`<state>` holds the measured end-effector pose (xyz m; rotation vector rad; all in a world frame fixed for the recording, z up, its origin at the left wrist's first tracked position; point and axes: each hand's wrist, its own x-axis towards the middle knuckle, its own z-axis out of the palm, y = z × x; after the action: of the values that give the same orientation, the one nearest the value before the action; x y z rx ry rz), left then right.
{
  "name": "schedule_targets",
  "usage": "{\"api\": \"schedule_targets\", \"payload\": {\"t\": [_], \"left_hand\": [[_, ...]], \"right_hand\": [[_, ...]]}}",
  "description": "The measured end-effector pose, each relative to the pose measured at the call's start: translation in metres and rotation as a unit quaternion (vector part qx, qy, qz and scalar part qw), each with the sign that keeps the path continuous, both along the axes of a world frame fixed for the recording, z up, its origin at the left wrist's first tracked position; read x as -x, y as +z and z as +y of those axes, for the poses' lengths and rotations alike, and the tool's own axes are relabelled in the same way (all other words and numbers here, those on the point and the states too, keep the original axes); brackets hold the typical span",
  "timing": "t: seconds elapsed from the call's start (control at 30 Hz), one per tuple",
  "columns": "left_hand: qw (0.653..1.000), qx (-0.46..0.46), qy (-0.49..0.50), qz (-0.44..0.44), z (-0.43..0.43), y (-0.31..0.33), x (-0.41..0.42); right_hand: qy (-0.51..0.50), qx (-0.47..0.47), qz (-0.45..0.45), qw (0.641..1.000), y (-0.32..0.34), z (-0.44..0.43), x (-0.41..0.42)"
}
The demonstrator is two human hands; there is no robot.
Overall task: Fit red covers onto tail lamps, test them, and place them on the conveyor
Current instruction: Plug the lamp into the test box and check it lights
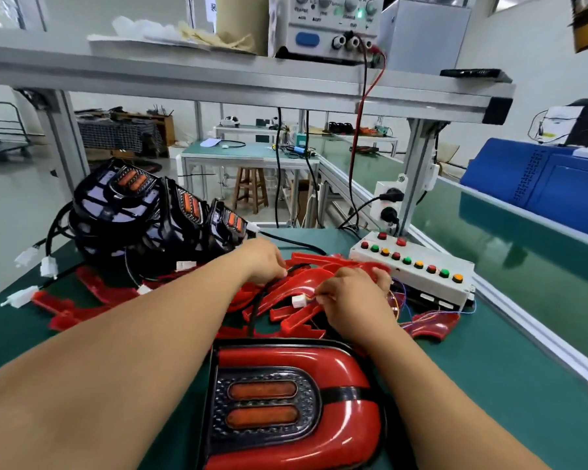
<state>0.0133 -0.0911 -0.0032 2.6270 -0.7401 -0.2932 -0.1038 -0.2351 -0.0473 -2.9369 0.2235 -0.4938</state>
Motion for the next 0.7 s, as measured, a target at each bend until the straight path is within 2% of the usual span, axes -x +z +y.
{"api": "schedule_targets", "payload": {"t": [0.1,0.2,0.3,0.37,0.4,0.47,0.53,0.57,0.63,0.7], "left_hand": [[0.996,-0.085,-0.027,-0.031,-0.01,-0.002,0.003],[0.995,-0.087,-0.034,-0.041,-0.01,-0.001,0.002],[1.0,0.018,0.01,-0.016,-0.004,0.002,-0.004],[0.981,0.166,0.046,0.088,0.001,0.003,-0.008],[0.951,0.248,0.057,0.174,0.004,0.007,-0.007],[0.868,0.369,0.061,0.327,0.008,0.018,-0.006],[0.829,0.42,0.067,0.364,0.009,0.032,-0.003],[0.829,0.429,0.074,0.351,0.009,0.039,-0.001],[0.853,0.428,0.066,0.292,0.009,0.051,0.003],[0.876,0.405,0.017,0.262,0.015,0.059,0.009]], "right_hand": [[0.015,-0.002,-0.04,0.999,-0.001,-0.002,-0.001],[0.013,0.003,-0.063,0.998,0.0,-0.003,0.0],[0.007,-0.01,-0.094,0.995,0.001,-0.005,0.002],[0.004,-0.037,-0.114,0.993,0.0,-0.008,0.004],[0.005,-0.046,-0.119,0.992,-0.001,-0.009,0.005],[0.014,-0.056,-0.12,0.991,-0.002,-0.009,0.006],[0.031,-0.07,-0.119,0.99,-0.003,-0.008,0.006],[0.039,-0.079,-0.124,0.988,-0.003,-0.008,0.006],[0.045,-0.095,-0.142,0.984,-0.004,-0.009,0.007],[0.041,-0.111,-0.156,0.981,-0.004,-0.012,0.01]]}}
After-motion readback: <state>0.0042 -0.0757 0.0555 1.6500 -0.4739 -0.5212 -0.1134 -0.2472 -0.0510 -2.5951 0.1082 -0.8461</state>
